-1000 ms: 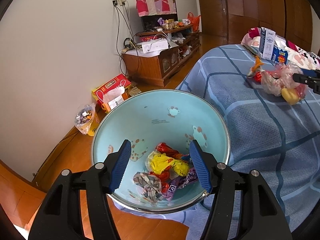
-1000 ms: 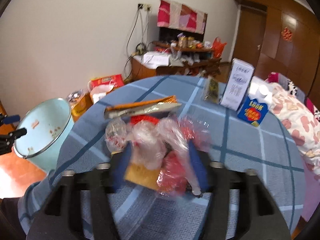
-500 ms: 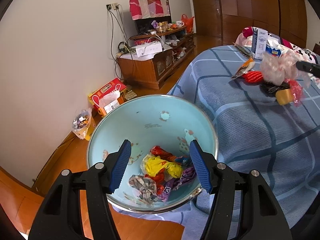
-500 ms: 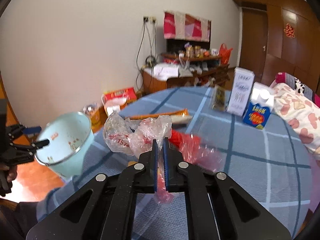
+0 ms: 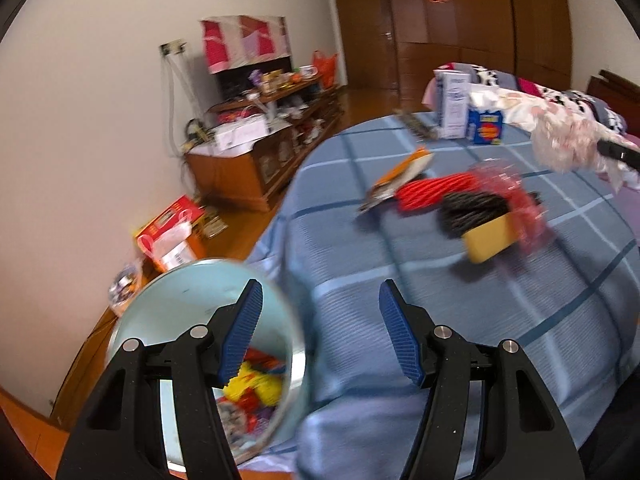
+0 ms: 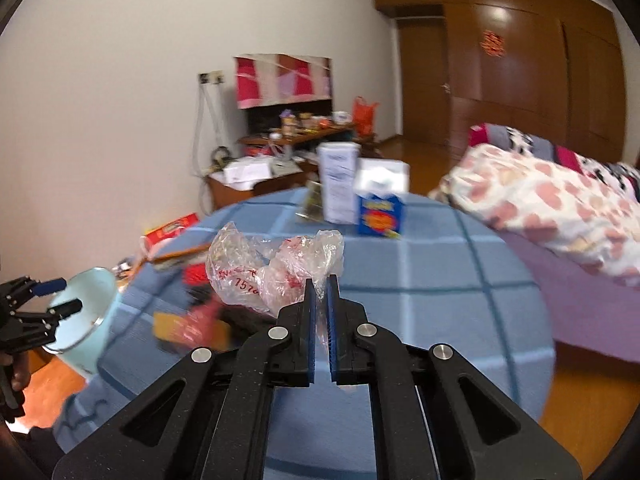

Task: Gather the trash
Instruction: 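Lift the clear plastic bag with the right gripper while the left grasps the yellow sponge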

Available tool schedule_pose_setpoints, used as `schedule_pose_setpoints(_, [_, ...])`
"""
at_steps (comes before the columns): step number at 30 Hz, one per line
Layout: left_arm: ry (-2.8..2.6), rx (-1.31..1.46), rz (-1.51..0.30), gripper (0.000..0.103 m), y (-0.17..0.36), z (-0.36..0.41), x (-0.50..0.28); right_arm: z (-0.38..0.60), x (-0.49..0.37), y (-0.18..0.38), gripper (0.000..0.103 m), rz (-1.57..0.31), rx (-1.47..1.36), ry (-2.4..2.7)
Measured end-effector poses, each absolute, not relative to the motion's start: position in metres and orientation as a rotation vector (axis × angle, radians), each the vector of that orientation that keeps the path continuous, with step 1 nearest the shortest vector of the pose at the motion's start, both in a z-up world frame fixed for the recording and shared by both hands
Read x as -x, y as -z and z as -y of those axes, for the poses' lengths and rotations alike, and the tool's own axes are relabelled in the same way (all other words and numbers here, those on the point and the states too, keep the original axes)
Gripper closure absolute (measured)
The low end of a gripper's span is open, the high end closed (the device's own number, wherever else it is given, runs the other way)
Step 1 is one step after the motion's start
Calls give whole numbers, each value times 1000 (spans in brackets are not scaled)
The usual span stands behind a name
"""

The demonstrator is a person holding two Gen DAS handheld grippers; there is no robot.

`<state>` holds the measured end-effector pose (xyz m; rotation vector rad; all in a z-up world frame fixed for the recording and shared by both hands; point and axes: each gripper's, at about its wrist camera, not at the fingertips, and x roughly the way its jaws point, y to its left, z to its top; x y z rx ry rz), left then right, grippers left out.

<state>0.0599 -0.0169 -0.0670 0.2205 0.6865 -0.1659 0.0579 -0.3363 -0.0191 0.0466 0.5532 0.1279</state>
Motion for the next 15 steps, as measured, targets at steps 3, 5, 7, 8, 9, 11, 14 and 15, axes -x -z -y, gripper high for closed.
schedule_pose_setpoints(3, [212, -227, -677, 43, 67, 46, -64, 355, -49, 31, 97, -572, -57, -94])
schedule_pose_setpoints(5, [236, -232, -678, 43, 68, 63, -68, 366, -44, 38, 97, -582, -63, -75])
schedule_pose_setpoints(7, [254, -240, -687, 43, 72, 78, -73, 377, -39, 44, 97, -585, -72, -57])
schedule_pose_setpoints(8, [264, -244, -692, 43, 75, 87, -75, 382, -37, 46, 97, -586, -77, -47])
schedule_pose_setpoints(9, [273, -246, -695, 43, 76, 93, -76, 388, -35, 48, 97, -586, -83, -36])
schedule_pose_setpoints(11, [286, -252, -708, 43, 82, 105, -81, 398, -33, 51, 97, -588, -98, -21])
schedule_pose_setpoints(14, [311, -256, -732, 45, 92, 119, -86, 407, -29, 55, 97, -590, -119, -9])
schedule_pose_setpoints(15, [326, -249, -751, 53, 97, 123, -89, 408, -28, 57, 97, -591, -123, -10])
